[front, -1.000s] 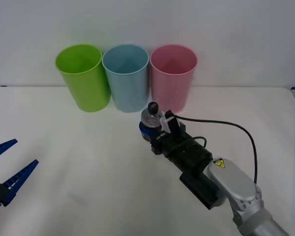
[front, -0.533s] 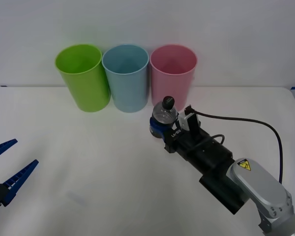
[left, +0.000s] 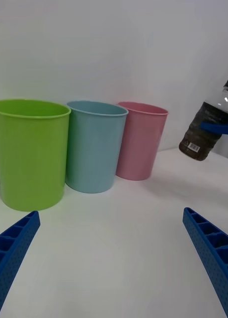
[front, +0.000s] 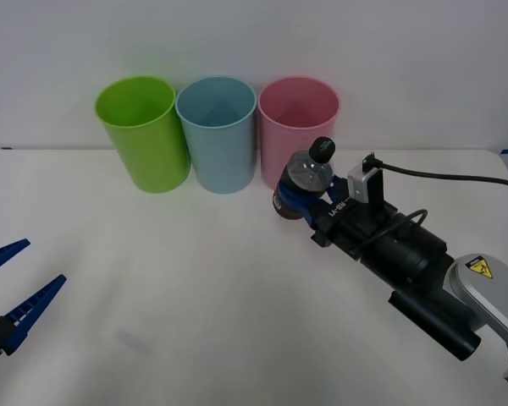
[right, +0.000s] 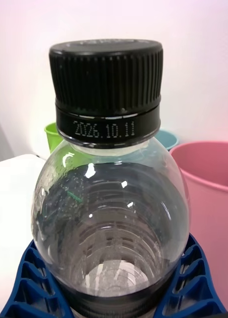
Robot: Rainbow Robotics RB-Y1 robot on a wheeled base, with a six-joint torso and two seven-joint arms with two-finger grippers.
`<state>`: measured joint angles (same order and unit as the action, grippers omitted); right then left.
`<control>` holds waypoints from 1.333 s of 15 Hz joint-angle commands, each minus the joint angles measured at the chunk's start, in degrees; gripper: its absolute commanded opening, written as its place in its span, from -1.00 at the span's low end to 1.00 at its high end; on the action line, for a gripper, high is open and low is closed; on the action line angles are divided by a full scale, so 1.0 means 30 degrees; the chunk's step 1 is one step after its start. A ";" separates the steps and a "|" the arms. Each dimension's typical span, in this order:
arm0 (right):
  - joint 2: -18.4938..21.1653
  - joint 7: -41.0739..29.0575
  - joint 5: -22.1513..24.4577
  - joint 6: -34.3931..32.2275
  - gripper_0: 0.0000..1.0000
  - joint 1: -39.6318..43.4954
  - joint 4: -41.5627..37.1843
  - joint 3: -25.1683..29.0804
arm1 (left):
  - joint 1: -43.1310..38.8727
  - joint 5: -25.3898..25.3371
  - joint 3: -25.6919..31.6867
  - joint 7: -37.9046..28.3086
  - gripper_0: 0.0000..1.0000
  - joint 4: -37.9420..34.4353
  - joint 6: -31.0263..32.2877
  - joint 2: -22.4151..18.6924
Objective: Grasp the object on the table and drop it into the matching bin: aluminum can to the light blue bin, PET bottle to the pink bin.
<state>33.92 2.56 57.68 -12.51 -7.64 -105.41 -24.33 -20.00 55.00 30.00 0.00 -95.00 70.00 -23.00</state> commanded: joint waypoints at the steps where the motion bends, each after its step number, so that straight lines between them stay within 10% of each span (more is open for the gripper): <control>1: 0.1263 -0.1879 -0.0184 -0.0285 -1.00 -0.0179 -0.1191 0.0492 | 0.0000 0.0000 0.0000 0.0000 1.00 0.0000 0.0000 0.0000; 20: 0.2406 -0.6976 -0.0595 -0.0988 -1.00 -0.7269 0.3790 0.1635 | 0.0000 0.0000 0.0000 0.0000 1.00 0.0000 0.0000 0.0000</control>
<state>41.39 -18.29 55.84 -15.47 -28.64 -95.03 -19.31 -20.00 55.00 30.00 0.00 -95.00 70.00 -23.00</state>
